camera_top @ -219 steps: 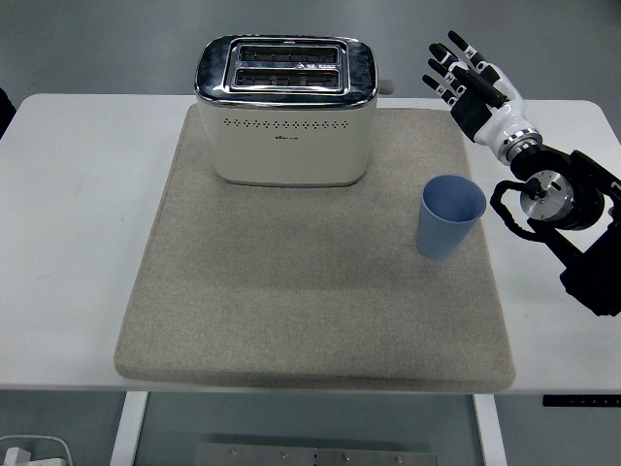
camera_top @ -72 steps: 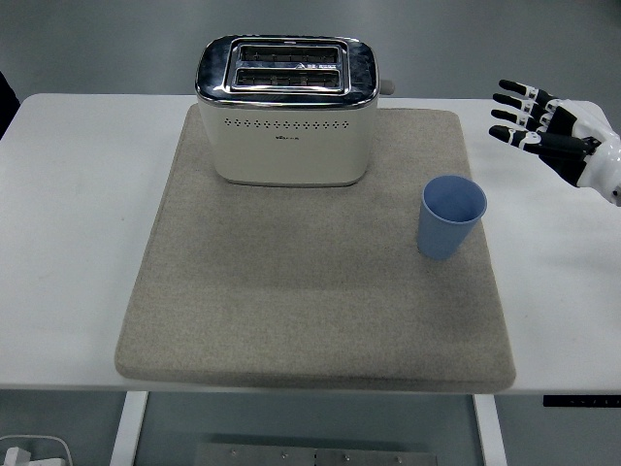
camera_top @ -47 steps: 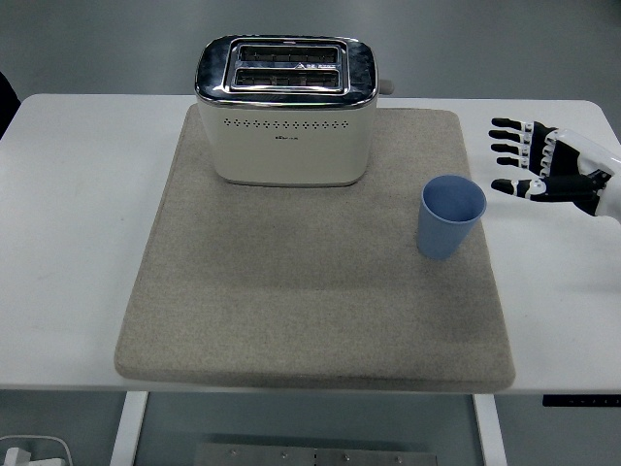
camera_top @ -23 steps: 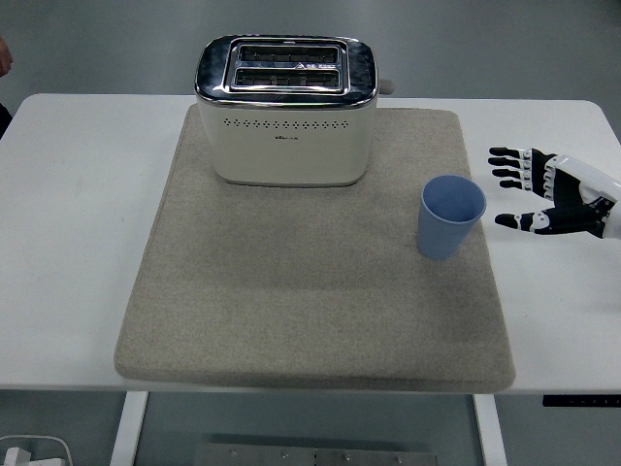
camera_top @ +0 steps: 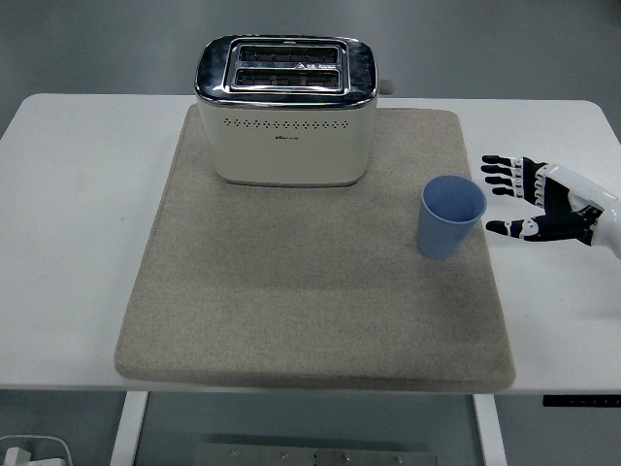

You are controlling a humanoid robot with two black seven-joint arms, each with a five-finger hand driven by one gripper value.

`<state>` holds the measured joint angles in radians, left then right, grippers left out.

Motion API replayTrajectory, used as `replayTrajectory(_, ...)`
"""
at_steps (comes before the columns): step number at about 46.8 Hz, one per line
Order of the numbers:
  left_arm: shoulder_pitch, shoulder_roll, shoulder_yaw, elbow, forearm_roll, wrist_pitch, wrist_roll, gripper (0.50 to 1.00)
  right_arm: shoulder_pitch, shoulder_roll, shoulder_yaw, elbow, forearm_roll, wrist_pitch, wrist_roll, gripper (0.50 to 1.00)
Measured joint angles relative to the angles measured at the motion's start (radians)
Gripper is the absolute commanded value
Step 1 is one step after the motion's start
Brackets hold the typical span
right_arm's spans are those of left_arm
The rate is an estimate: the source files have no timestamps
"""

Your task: Put the water cup in front of the bread machine

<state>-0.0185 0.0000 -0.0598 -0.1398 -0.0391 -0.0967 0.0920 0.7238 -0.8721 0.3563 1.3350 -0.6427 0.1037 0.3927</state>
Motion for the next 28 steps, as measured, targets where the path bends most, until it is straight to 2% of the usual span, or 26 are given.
replayTrajectory(28, 0.000, 0.000, 0.000, 0.000, 0.000, 0.000, 0.000, 1.000, -0.027, 0.074, 0.005, -0.014, -0.002, -0.024, 0.000, 0.928)
